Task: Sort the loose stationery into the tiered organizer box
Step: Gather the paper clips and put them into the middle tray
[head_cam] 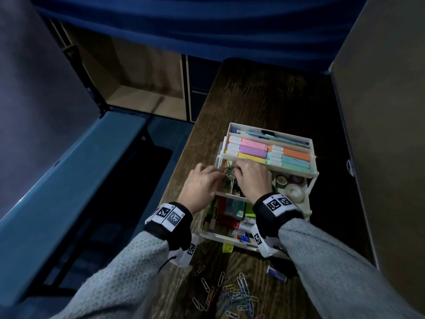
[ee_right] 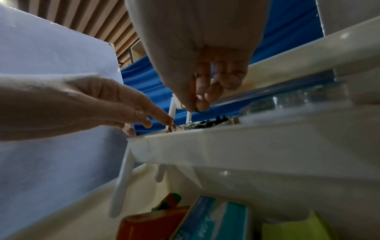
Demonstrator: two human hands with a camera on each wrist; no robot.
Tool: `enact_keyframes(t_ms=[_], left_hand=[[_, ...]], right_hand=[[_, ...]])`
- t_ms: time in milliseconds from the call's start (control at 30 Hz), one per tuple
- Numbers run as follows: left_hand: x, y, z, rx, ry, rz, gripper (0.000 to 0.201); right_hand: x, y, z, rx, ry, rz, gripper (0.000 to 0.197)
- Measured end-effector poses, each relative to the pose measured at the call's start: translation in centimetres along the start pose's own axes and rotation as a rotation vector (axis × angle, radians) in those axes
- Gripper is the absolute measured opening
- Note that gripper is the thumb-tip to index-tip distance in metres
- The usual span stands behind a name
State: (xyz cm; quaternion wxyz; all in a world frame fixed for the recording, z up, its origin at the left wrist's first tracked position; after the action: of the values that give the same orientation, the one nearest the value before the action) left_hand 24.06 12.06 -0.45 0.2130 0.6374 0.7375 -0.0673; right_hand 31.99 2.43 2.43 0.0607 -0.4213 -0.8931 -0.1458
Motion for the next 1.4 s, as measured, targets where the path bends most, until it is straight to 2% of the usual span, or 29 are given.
enact_keyframes(t_ms=[67, 167, 267, 367, 433, 467, 533, 600, 667, 733, 767, 833, 933, 1000, 1100, 1167, 1233, 1300, 1333, 1400], left_hand=[[0.4, -0.9, -1.0, -0.092, -0.089, -0.054, 0.025], [1.0, -3.6, -1.9, -0.206, -0.211, -0.16, 0.022], [0.8, -6.9, -1.6, -0.196, -0.242, -0.201, 0.019], [1.2, -11.1, -0.6, -0.185, -0.243, -0.244, 0.013], [1.8, -14.3, 1.4, -0.08, -0.232, -0.279, 0.012], [2.2, -15.9, 3.0, 0.018, -0.223, -0.304, 0.015], [2.6, -19.3, 6.4, 0.269, -0.161, -0.35, 0.031], [2.3, -21.7, 8.7, 0.442, -0.074, -0.342, 0.05], [1.1, -22.7, 9.8, 0.489, -0.034, -0.293, 0.063], [-0.5, -22.9, 10.7, 0.51, -0.015, -0.242, 0.074], [-1.3, -23.0, 11.2, 0.522, -0.012, -0.223, 0.079], [-2.6, -23.1, 11.9, 0.534, -0.032, -0.198, 0.085], [-4.4, -23.2, 12.5, 0.514, -0.107, -0.19, 0.076], [-5.2, -23.2, 12.5, 0.488, -0.178, -0.199, 0.069], [-5.3, -23.2, 12.1, 0.474, -0.298, -0.236, 0.065], [-4.6, -23.1, 11.1, 0.425, -0.332, -0.273, 0.056], [-3.2, -23.1, 9.6, 0.34, -0.28, -0.311, 0.038], [-1.9, -23.5, 8.4, 0.297, -0.228, -0.362, 0.023], [-1.4, -23.8, 8.4, 0.323, -0.209, -0.382, 0.021], [-1.2, -24.6, 9.2, 0.462, -0.186, -0.399, 0.026]], right_hand=[[0.5, 0.1, -0.3, -0.02, 0.008, -0.024, 0.01], [1.1, 0.4, 0.2, 0.055, -0.013, -0.028, 0.016], [1.6, -0.4, 0.6, 0.157, 0.012, -0.053, 0.03], [1.6, -3.1, -0.8, 0.097, 0.091, -0.063, 0.027], [1.7, -6.5, -1.4, 0.053, 0.233, -0.088, 0.016], [1.8, -8.8, -1.1, 0.082, 0.316, -0.108, 0.011], [1.8, -14.1, 1.1, 0.26, 0.4, -0.141, 0.008], [0.6, -19.2, 4.4, 0.482, 0.316, -0.105, 0.01], [-2.2, -23.3, 7.5, 0.688, 0.191, 0.071, 0.041], [-4.2, -25.9, 9.1, 0.791, 0.143, 0.234, 0.076], [-4.3, -26.8, 9.5, 0.809, 0.146, 0.255, 0.088], [-3.1, -28.2, 10.1, 0.809, 0.149, 0.198, 0.099], [-0.7, -30.1, 10.6, 0.754, 0.202, 0.067, 0.089], [-0.4, -30.7, 10.3, 0.716, 0.299, 0.057, 0.082], [-2.7, -30.5, 8.9, 0.648, 0.373, 0.185, 0.073], [-5.2, -30.4, 7.7, 0.596, 0.304, 0.284, 0.055], [-6.4, -31.2, 7.4, 0.651, 0.234, 0.313, 0.049], [-5.6, -32.2, 7.9, 0.738, 0.225, 0.253, 0.047], [-4.6, -32.3, 8.3, 0.75, 0.254, 0.216, 0.045], [-2.4, -32.0, 9.0, 0.726, 0.325, 0.155, 0.04]])
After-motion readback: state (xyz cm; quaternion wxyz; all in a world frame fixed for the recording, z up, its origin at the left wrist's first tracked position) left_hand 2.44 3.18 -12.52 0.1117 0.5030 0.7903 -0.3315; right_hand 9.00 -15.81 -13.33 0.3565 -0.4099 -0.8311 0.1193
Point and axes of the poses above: each hand's wrist, its own y-axis towards the middle knuckle, its own z-axis out of the palm, x = y × z, the point moved 8 cm from there along y, towards the middle knuckle, and after that the axes turned 1 degree about z, right-handed, at the moved point
